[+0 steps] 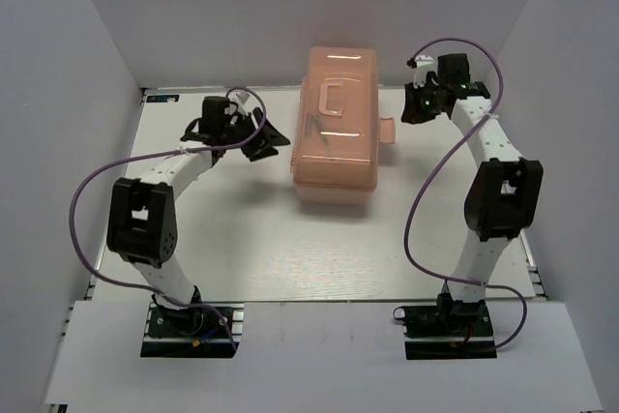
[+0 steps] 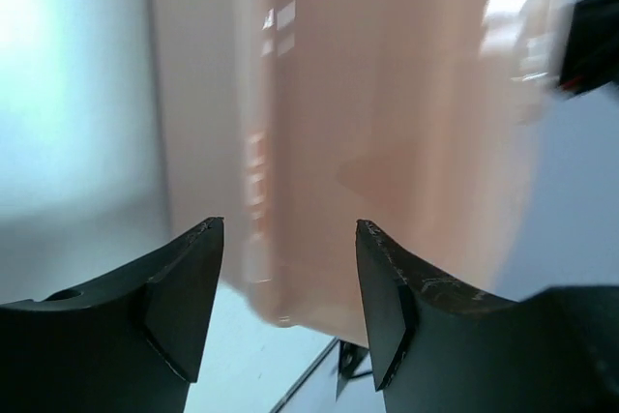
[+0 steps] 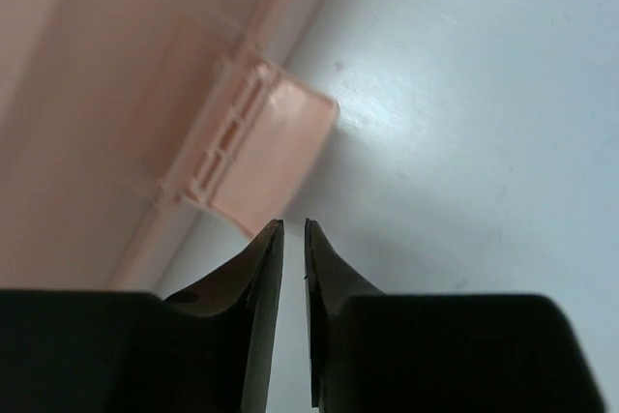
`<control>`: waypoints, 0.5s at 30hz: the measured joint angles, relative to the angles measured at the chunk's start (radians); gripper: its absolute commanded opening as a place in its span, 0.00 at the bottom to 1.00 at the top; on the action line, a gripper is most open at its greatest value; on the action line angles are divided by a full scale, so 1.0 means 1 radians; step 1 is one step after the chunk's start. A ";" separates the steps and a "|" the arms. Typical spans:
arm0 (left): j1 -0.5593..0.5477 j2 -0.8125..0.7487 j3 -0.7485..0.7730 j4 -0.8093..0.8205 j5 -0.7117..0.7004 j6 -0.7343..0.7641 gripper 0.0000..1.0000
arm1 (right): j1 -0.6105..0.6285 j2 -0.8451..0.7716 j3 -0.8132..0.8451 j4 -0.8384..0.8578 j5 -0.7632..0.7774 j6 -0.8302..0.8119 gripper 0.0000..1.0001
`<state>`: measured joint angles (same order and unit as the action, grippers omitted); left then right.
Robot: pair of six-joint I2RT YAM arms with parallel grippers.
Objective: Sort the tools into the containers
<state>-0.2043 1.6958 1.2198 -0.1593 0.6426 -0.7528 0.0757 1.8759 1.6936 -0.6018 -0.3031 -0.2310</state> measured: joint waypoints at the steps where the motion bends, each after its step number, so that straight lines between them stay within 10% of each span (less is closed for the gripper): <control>1: -0.012 0.021 -0.011 -0.017 0.001 0.009 0.67 | 0.005 0.031 0.040 0.006 -0.020 0.001 0.22; 15: -0.111 0.139 0.032 -0.123 0.026 0.113 0.67 | 0.066 0.137 0.124 0.028 -0.194 0.010 0.19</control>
<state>-0.3149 1.8347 1.2518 -0.2821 0.6689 -0.6395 0.1417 2.0129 1.8179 -0.5735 -0.4973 -0.2207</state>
